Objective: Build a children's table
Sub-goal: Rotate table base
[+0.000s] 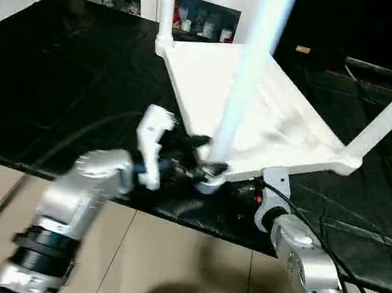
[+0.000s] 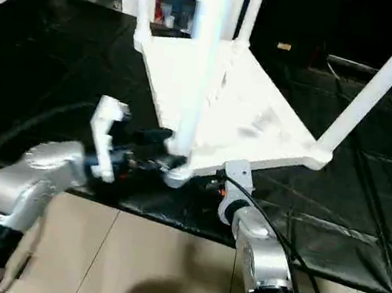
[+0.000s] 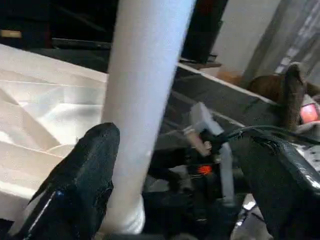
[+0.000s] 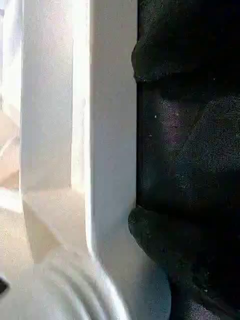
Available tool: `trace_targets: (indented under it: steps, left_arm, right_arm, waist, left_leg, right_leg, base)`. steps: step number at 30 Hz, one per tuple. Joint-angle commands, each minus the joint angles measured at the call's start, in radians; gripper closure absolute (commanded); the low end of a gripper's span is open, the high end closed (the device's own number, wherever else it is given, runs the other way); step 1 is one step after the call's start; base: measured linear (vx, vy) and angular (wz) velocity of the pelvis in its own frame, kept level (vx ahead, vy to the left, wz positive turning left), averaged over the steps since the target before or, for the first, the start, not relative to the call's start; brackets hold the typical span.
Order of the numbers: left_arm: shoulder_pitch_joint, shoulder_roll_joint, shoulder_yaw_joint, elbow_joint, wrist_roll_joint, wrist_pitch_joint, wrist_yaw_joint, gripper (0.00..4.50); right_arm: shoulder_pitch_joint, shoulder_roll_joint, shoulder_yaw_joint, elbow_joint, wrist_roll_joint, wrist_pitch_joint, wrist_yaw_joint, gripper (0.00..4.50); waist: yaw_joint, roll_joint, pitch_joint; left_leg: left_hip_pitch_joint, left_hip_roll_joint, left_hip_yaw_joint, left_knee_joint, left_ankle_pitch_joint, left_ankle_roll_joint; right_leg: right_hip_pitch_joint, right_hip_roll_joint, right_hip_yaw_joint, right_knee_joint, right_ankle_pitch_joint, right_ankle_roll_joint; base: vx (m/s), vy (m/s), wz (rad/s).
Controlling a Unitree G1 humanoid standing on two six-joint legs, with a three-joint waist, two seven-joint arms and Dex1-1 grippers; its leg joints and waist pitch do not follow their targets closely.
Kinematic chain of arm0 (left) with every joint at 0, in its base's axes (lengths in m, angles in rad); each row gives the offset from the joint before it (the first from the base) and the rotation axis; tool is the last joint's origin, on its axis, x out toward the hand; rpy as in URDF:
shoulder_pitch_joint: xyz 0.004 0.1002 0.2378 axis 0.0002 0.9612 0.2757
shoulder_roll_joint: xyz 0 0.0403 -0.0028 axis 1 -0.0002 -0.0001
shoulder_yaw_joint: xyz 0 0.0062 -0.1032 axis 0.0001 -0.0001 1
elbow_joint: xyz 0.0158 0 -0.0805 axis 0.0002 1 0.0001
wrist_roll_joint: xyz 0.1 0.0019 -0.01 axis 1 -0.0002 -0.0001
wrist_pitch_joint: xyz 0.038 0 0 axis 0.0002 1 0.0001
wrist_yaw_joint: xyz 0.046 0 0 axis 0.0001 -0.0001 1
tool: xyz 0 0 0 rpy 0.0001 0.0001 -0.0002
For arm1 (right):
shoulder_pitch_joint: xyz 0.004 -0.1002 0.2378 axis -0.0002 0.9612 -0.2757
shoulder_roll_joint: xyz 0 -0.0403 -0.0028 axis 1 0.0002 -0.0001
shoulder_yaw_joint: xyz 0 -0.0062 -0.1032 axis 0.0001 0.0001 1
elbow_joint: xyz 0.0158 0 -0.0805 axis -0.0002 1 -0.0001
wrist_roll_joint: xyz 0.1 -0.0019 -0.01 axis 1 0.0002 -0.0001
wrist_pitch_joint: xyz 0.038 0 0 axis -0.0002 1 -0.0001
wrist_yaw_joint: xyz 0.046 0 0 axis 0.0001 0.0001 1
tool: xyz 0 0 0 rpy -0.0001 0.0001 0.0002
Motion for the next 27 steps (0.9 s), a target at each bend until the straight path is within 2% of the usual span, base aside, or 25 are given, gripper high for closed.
trace_targets:
  steps: [1,4,5,6,11,13,14,17,20,23,27]
  left_arm:
    - [-0.027,-0.024,-0.071,-0.018,-0.013,0.017,-0.024,0.35]
    - [-0.035,-0.038,-0.086,-0.011,-0.002,0.012,-0.031,0.35]
    - [-0.06,-0.045,-0.072,0.04,0.035,-0.022,0.007,0.35]
    - [-0.072,-0.047,-0.061,0.063,0.048,-0.033,0.028,0.35]
    - [-0.108,-0.037,-0.035,0.13,0.092,-0.064,0.086,0.35]
    - [-0.121,-0.035,-0.023,0.153,0.104,-0.078,0.11,0.35]
    - [-0.151,-0.036,0.007,0.206,0.124,-0.113,0.164,0.35]
    - [-0.182,-0.045,0.026,0.252,0.132,-0.142,0.191,0.35]
    - [-0.209,-0.055,0.03,0.285,0.134,-0.159,0.198,0.35]
    - [-0.233,-0.065,0.03,0.316,0.137,-0.176,0.204,0.35]
    - [-0.308,-0.096,0.041,0.433,0.157,-0.235,0.229,0.35]
  right_arm:
    - [-0.002,0.007,0.001,0.0,0.006,-0.014,0.013,0.06]
    - [-0.001,0.009,-0.004,0.002,0.005,-0.022,0.016,0.06]
    - [0.002,0.0,-0.015,0.002,0.003,-0.023,0.005,0.06]
    - [0.002,-0.005,-0.021,0.003,0.001,-0.023,0.0,0.06]
    - [-0.003,-0.023,-0.04,0.017,-0.006,-0.024,-0.018,0.06]
    - [-0.006,-0.031,-0.048,0.024,-0.01,-0.024,-0.025,0.06]
    - [-0.017,-0.049,-0.066,0.037,-0.017,-0.025,-0.036,0.06]
    - [-0.032,-0.065,-0.082,0.052,-0.022,-0.025,-0.045,0.06]
    - [-0.048,-0.077,-0.09,0.076,-0.024,-0.03,-0.049,0.06]
    - [-0.066,-0.087,-0.092,0.104,-0.027,-0.039,-0.051,0.06]
    - [-0.118,-0.105,-0.095,0.183,-0.041,-0.066,-0.052,0.06]
  waist:
    - [-0.002,0.013,-0.07]
    - [0.0,0.014,-0.073]
    - [0.0,0.019,-0.074]
    - [0.0,0.015,-0.074]
    - [-0.006,0.013,-0.072]
    - [-0.008,0.013,-0.074]
    - [-0.01,0.014,-0.073]
    - [-0.01,0.013,-0.075]
    - [-0.009,0.013,-0.08]
    - [-0.007,0.012,-0.081]
    - [-0.006,0.013,-0.08]
  left_leg:
    - [0.035,0.078,-0.029,-0.082,-0.187,-0.046]
    - [0.033,0.077,-0.028,-0.078,-0.164,-0.035]
    - [0.033,0.077,-0.029,-0.077,-0.158,-0.033]
    - [0.037,0.076,-0.027,-0.076,-0.165,-0.033]
    - [0.033,0.077,-0.03,-0.078,-0.186,-0.029]
    - [0.032,0.077,-0.029,-0.076,-0.17,-0.024]
    - [0.032,0.075,-0.028,-0.074,-0.164,-0.017]
    - [0.032,0.075,-0.028,-0.071,-0.144,-0.008]
    - [0.032,0.074,-0.026,-0.065,-0.104,0.016]
    - [0.033,0.075,-0.024,-0.062,-0.097,0.034]
    - [0.033,0.073,-0.023,-0.062,-0.123,0.026]
  right_leg:
    - [0.026,-0.085,0.054,-0.065,0.056,-0.225]
    - [0.029,-0.085,0.053,-0.063,0.092,-0.229]
    - [0.029,-0.085,0.053,-0.061,0.1,-0.231]
    - [0.027,-0.083,0.053,-0.065,0.095,-0.229]
    - [0.03,-0.086,0.053,-0.068,0.061,-0.227]
    - [0.031,-0.086,0.053,-0.066,0.072,-0.232]
    - [0.03,-0.084,0.053,-0.067,0.077,-0.233]
    - [0.032,-0.085,0.052,-0.065,0.1,-0.236]
    - [0.032,-0.085,0.05,-0.059,0.153,-0.255]
    - [0.031,-0.086,0.05,-0.058,0.167,-0.269]
    - [0.03,-0.086,0.05,-0.064,0.128,-0.273]
  base:
    - [0.0,0.0,0.0]
    - [0.0,0.0,0.0]
    - [0.0,0.0,0.0]
    - [0.0,0.0,0.0]
    - [0.0,0.0,0.0]
    - [0.0,0.0,0.0]
    - [0.0,0.0,0.0]
    - [0.0,0.0,0.0]
    - [0.0,0.0,0.0]
    - [0.0,0.0,0.0]
    - [0.0,0.0,0.0]
